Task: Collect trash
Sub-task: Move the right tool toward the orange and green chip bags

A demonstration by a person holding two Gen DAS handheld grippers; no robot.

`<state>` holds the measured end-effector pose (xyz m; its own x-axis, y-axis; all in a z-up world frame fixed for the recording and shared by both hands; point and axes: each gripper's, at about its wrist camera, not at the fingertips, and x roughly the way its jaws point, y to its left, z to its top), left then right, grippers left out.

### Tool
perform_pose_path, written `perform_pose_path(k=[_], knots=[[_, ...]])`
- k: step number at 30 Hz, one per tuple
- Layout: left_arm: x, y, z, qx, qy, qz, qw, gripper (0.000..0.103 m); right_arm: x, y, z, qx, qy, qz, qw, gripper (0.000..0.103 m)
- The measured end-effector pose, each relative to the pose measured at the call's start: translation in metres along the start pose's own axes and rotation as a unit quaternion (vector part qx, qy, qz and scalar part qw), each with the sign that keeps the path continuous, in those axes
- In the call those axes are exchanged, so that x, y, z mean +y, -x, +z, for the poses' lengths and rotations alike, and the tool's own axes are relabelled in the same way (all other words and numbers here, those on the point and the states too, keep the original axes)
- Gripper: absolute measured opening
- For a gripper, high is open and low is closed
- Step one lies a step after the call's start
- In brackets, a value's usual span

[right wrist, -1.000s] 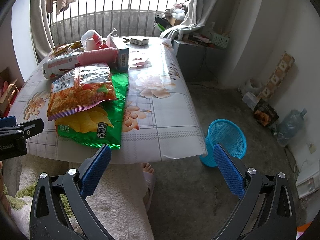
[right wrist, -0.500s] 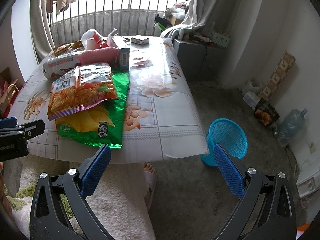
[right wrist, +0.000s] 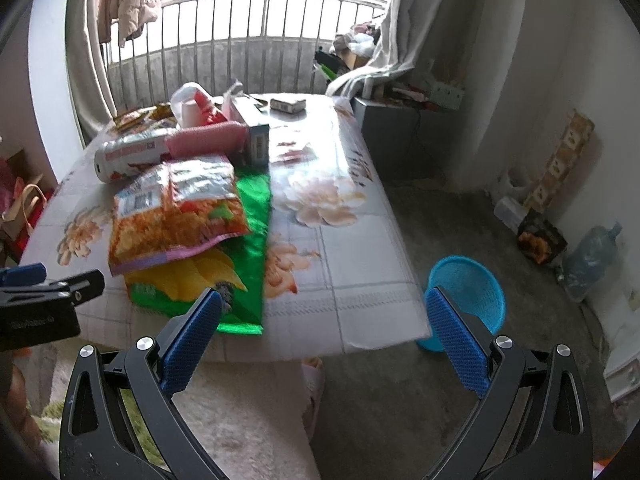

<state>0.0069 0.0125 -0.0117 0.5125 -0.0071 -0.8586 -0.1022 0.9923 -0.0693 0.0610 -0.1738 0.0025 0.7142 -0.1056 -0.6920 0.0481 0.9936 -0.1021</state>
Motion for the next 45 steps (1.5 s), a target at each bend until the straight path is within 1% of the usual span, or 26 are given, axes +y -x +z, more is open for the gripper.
perform_pose_path(k=[6,9,12,14,17,19,20,23,26,27,30,33,36,39,45], knots=[[0.018,-0.011,0.013,0.000,0.014,0.020,0.9997,0.099,0.013,-0.005,0.014,-0.022,-0.008,0.022,0.999,0.097],[0.033,-0.020,0.022,-0.003,0.020,0.033,0.9992,0.099,0.019,-0.011,0.023,-0.024,-0.020,0.045,0.999,0.097],[0.048,-0.039,0.030,0.009,0.020,0.063,0.9978,0.099,0.022,-0.017,0.027,-0.030,-0.034,0.073,0.996,0.097],[0.056,-0.053,0.033,0.020,0.018,0.081,0.9964,0.099,0.021,-0.018,0.029,-0.049,-0.049,0.096,0.993,0.097],[0.066,-0.075,0.037,0.041,0.002,0.102,0.9939,0.099,0.021,-0.027,0.035,-0.039,-0.054,0.119,0.991,0.097],[0.070,-0.078,0.039,0.027,-0.003,0.101,0.9945,0.099,0.020,-0.032,0.036,-0.032,-0.064,0.123,0.990,0.097],[0.071,-0.079,0.041,0.026,-0.004,0.108,0.9938,0.099,0.020,-0.035,0.037,-0.026,-0.069,0.123,0.990,0.097],[0.076,-0.083,0.045,0.025,-0.005,0.091,0.9955,0.099,0.018,-0.046,0.040,0.004,-0.080,0.126,0.989,0.097],[0.085,-0.088,0.050,0.029,0.003,0.062,0.9976,0.099,0.021,-0.056,0.045,0.030,-0.069,0.112,0.991,0.097],[0.089,-0.090,0.051,0.035,0.008,0.048,0.9982,0.099,0.023,-0.058,0.048,0.034,-0.060,0.102,0.992,0.097],[0.091,-0.093,0.055,0.036,-0.009,0.038,0.9986,0.099,0.025,-0.056,0.058,0.035,-0.035,0.076,0.996,0.097],[0.092,-0.094,0.056,0.031,-0.016,0.034,0.9988,0.099,0.027,-0.053,0.067,0.037,-0.009,0.083,0.996,0.097],[0.092,-0.094,0.054,0.018,-0.017,0.034,0.9991,0.099,0.028,-0.048,0.070,0.017,0.016,0.095,0.995,0.097],[0.090,-0.090,0.048,0.001,-0.024,0.029,0.9993,0.099,0.027,-0.046,0.069,0.003,0.021,0.105,0.994,0.097],[0.092,-0.092,0.056,0.017,-0.040,0.019,0.9989,0.099,0.021,-0.038,0.068,-0.026,0.010,0.123,0.992,0.097]])
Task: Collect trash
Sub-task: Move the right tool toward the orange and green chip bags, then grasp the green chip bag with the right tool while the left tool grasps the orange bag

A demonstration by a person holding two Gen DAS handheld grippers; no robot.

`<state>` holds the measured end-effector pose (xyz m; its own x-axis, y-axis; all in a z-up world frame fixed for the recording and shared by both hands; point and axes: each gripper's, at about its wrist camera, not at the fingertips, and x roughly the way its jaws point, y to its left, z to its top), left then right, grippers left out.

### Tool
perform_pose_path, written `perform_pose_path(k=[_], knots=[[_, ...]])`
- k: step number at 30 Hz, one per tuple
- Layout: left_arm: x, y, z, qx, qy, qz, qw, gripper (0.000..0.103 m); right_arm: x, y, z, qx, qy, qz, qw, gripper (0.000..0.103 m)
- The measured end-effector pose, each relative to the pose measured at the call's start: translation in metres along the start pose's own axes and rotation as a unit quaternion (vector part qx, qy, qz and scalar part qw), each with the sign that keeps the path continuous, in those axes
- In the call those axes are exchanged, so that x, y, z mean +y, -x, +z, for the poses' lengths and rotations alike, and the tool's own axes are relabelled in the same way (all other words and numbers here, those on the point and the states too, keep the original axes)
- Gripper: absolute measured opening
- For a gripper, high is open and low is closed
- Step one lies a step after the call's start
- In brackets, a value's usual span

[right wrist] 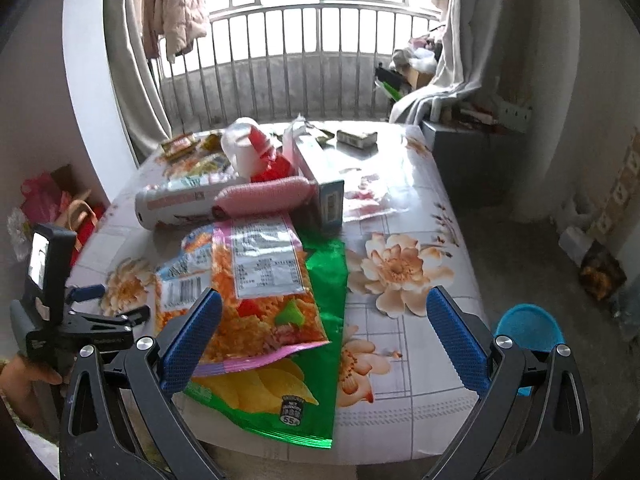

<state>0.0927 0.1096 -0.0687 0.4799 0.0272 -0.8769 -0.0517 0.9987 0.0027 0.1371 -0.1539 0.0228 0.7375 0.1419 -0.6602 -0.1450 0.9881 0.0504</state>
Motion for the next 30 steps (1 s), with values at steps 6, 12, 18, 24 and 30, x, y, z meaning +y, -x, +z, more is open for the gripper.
perform_pose_path(k=[6,12,18,24,30], knots=[[0.012,0.019,0.012,-0.043,0.036,-0.090,0.9944,0.098,-0.011,0.001,0.009,-0.001,-0.046,0.044,0.998,0.097],[0.008,0.045,0.026,-0.088,0.051,-0.294,0.9505,0.098,-0.020,-0.015,0.015,0.031,-0.096,0.124,0.987,0.097],[-0.004,0.019,0.041,-0.030,0.090,-0.426,0.8998,0.091,-0.016,-0.038,0.024,0.065,-0.115,0.194,0.972,0.076],[-0.009,-0.003,0.042,0.013,0.122,-0.451,0.8839,0.080,-0.024,-0.066,0.026,0.115,-0.145,0.220,0.958,0.059],[-0.016,-0.019,0.046,0.041,0.130,-0.462,0.8760,0.070,-0.041,-0.090,0.026,0.152,-0.188,0.236,0.941,0.049]])
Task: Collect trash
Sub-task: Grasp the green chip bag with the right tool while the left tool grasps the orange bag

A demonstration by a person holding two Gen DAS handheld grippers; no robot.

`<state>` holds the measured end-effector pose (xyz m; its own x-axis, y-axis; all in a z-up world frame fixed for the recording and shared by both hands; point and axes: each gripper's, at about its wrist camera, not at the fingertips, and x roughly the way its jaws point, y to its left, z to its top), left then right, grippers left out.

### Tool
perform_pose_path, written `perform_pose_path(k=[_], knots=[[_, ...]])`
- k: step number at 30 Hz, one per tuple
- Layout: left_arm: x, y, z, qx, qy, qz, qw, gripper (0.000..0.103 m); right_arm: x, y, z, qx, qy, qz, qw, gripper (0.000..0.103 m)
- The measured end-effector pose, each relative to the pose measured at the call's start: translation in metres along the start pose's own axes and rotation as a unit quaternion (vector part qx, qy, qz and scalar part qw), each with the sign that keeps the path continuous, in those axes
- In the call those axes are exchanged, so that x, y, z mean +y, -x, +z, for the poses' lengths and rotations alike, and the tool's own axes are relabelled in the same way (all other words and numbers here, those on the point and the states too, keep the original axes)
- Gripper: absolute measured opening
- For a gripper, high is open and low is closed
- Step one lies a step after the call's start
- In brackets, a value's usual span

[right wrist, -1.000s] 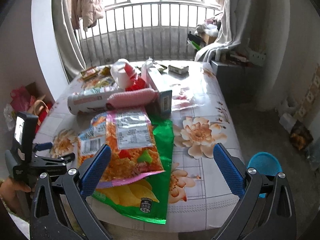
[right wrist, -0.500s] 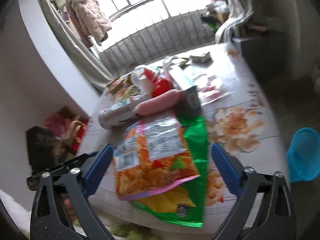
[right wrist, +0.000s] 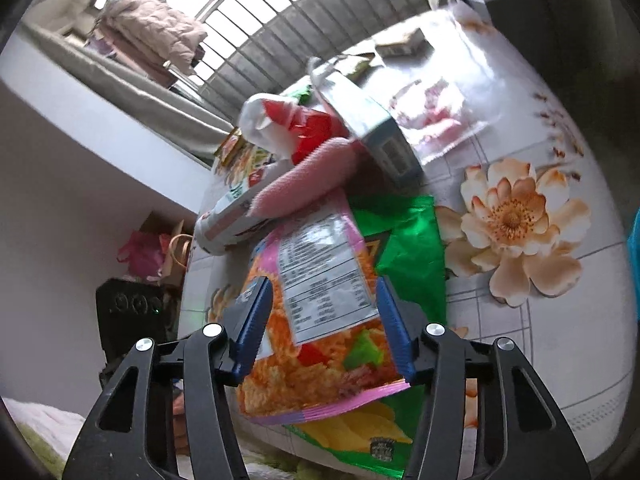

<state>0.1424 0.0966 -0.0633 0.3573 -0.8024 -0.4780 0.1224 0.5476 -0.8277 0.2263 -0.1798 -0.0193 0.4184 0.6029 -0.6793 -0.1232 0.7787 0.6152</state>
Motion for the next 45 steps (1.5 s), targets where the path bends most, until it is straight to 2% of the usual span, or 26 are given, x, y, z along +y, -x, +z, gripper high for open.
perform_pose_path(k=[4,5,10,12,14,16,19,22,25,27,30,33,35,36,37,39,45], knots=[[-0.001,0.001,-0.003,0.008,0.007,-0.006,0.9999,0.058,-0.012,-0.007,0.001,0.028,-0.031,0.016,0.999,0.036],[-0.004,0.004,-0.002,0.002,0.006,-0.016,0.9998,0.056,-0.012,-0.008,0.000,0.030,-0.034,0.018,0.999,0.031],[-0.020,0.028,-0.005,-0.027,-0.010,-0.100,0.9946,0.054,-0.008,0.000,-0.005,0.033,-0.026,0.031,0.999,0.024],[-0.022,0.029,-0.006,-0.026,-0.008,-0.125,0.9918,0.054,-0.007,0.001,-0.006,0.033,-0.023,0.033,0.999,0.022],[-0.024,0.030,-0.005,-0.025,-0.004,-0.134,0.9907,0.054,-0.007,0.003,-0.006,0.033,-0.019,0.040,0.998,0.019],[-0.026,0.025,-0.004,-0.018,-0.007,-0.111,0.9937,0.054,-0.006,0.004,-0.005,0.035,-0.018,0.053,0.998,0.019],[-0.023,0.012,-0.003,-0.007,-0.006,-0.071,0.9975,0.046,-0.001,0.007,-0.010,0.042,-0.012,0.081,0.996,0.018],[-0.017,0.005,0.001,-0.011,0.006,-0.056,0.9983,0.039,0.003,0.009,-0.015,0.048,0.000,0.085,0.995,0.018],[-0.012,0.002,0.003,-0.016,0.016,-0.028,0.9993,0.023,0.002,0.013,-0.018,0.042,0.002,0.070,0.997,0.019],[-0.008,0.005,0.004,-0.025,0.024,-0.026,0.9991,0.014,-0.005,0.018,-0.018,0.034,-0.007,0.058,0.998,0.023],[-0.010,0.018,0.008,-0.046,0.025,-0.041,0.9978,0.013,-0.020,0.023,-0.019,0.024,-0.034,0.058,0.997,0.036],[-0.009,0.034,0.008,-0.062,0.013,-0.027,0.9976,0.013,-0.033,0.024,-0.021,0.018,-0.061,0.057,0.996,0.044],[-0.008,0.040,0.008,-0.070,0.003,0.014,0.9974,0.013,-0.038,0.022,-0.021,0.022,-0.074,0.060,0.995,0.047],[-0.011,0.041,0.009,-0.075,-0.014,0.055,0.9955,0.013,-0.038,0.021,-0.021,0.024,-0.076,0.062,0.995,0.048],[-0.014,0.041,0.009,-0.076,-0.032,0.095,0.9920,0.014,-0.037,0.020,-0.021,0.027,-0.075,0.066,0.995,0.049],[-0.015,0.039,0.008,-0.074,-0.048,0.141,0.9861,0.020,-0.028,0.012,-0.019,0.029,-0.070,0.068,0.995,0.052],[0.007,0.043,0.007,-0.066,-0.011,0.116,0.9910,0.022,-0.017,0.000,-0.018,0.041,-0.064,0.080,0.994,0.053]])
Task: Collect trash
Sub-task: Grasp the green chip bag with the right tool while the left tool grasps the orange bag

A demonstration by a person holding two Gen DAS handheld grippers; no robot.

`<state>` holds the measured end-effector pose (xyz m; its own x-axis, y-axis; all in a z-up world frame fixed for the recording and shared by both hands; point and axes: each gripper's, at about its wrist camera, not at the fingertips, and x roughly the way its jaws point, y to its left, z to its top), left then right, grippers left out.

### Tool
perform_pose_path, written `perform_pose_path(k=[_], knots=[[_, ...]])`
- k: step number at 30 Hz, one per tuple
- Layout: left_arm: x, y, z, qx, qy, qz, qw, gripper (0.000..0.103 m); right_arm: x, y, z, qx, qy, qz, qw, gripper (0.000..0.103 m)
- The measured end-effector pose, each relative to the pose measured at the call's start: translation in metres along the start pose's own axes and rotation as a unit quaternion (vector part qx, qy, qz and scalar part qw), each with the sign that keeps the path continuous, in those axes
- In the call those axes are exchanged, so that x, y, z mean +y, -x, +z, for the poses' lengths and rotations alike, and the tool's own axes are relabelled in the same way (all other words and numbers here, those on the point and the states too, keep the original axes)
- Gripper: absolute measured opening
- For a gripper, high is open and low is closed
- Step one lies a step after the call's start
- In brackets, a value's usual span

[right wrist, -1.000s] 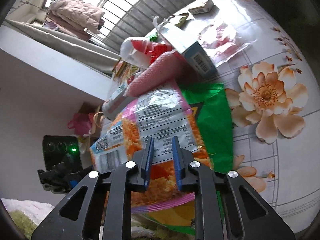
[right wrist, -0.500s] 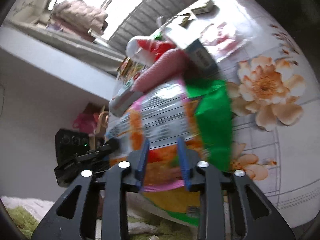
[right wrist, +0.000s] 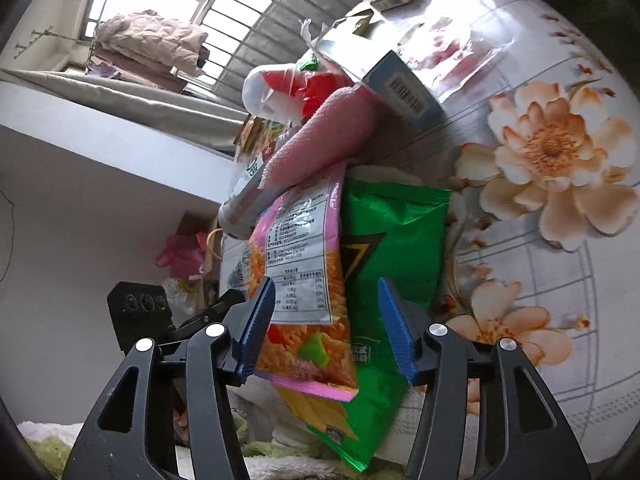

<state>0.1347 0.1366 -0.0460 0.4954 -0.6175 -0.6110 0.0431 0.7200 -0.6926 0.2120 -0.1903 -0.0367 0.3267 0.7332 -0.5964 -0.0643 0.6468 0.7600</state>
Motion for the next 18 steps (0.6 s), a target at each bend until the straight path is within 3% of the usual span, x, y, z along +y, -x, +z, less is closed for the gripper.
perform_pose_path(k=[9,14,18], knots=[[-0.004,0.005,0.002,0.006,-0.007,-0.017,0.9998,0.029,0.005,-0.021,0.002,0.036,-0.014,0.054,0.998,0.055],[-0.008,0.017,0.004,0.000,0.002,-0.049,0.9988,0.044,0.009,-0.027,-0.001,0.051,-0.006,0.025,0.998,0.031],[-0.005,0.026,0.008,-0.005,0.032,-0.097,0.9948,0.051,0.005,-0.026,-0.001,0.055,-0.012,0.038,0.998,0.028]])
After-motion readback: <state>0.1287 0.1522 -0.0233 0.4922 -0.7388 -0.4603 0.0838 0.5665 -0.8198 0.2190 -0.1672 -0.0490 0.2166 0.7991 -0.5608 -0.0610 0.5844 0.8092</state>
